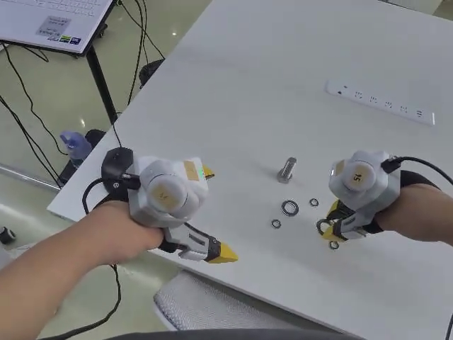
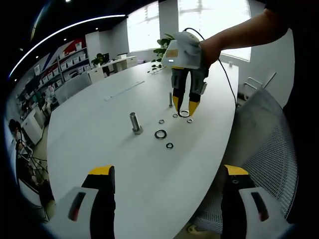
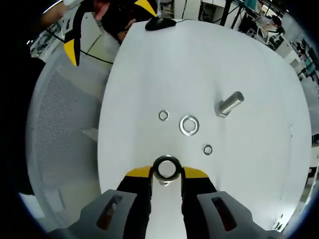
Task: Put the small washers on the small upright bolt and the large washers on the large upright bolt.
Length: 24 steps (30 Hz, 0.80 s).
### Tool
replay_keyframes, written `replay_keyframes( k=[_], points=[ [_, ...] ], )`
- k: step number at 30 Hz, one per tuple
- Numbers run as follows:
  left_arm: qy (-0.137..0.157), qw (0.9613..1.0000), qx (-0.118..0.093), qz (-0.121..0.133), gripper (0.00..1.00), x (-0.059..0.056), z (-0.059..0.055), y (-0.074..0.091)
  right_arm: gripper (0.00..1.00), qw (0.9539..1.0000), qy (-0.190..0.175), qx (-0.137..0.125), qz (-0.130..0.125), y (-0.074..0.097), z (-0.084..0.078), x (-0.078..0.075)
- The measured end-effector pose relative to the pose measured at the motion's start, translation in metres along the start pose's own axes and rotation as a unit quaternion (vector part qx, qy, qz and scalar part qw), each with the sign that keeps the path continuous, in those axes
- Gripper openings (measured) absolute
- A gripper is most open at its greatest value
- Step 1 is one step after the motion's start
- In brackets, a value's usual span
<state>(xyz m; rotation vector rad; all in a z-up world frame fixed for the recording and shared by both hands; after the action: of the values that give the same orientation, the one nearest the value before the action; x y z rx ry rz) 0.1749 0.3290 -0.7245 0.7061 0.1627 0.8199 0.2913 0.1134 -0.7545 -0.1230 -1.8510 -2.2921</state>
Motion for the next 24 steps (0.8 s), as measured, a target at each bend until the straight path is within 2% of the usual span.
replay_keyframes(
  k=[11, 13, 17, 24],
  points=[
    [0.000, 1.0000, -0.003, 0.001, 0.89, 0.002, 0.002, -0.002, 0.21, 1.0000, 0.008, -0.002, -0.004, 0.033, 0.020, -0.007],
    [0.001, 1.0000, -0.002, -0.001, 0.89, 0.002, 0.001, -0.003, 0.21, 0.9999, 0.008, -0.003, -0.008, 0.031, 0.019, -0.015],
    [0.003, 1.0000, -0.001, -0.001, 0.90, 0.003, 0.000, -0.003, 0.21, 0.9999, 0.009, -0.006, -0.013, 0.042, 0.028, -0.022],
    [0.008, 1.0000, -0.003, -0.002, 0.90, 0.006, 0.001, -0.006, 0.21, 0.9997, 0.012, -0.013, -0.017, 0.049, 0.040, -0.035]
  ],
)
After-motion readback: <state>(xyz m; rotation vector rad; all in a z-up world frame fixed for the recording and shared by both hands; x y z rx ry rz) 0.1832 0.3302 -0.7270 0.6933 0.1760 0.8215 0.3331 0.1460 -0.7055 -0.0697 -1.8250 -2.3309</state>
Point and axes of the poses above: the centre of the closed fingertips' face, and the gripper's own axes: y roughly backward along the fingers, x roughly to its left, z roughly out of its top, the point moved 7 cm from there along y, roughly backward along the fingers, and after that the axes turned 9 degrees about z, right-handed, at the moved point
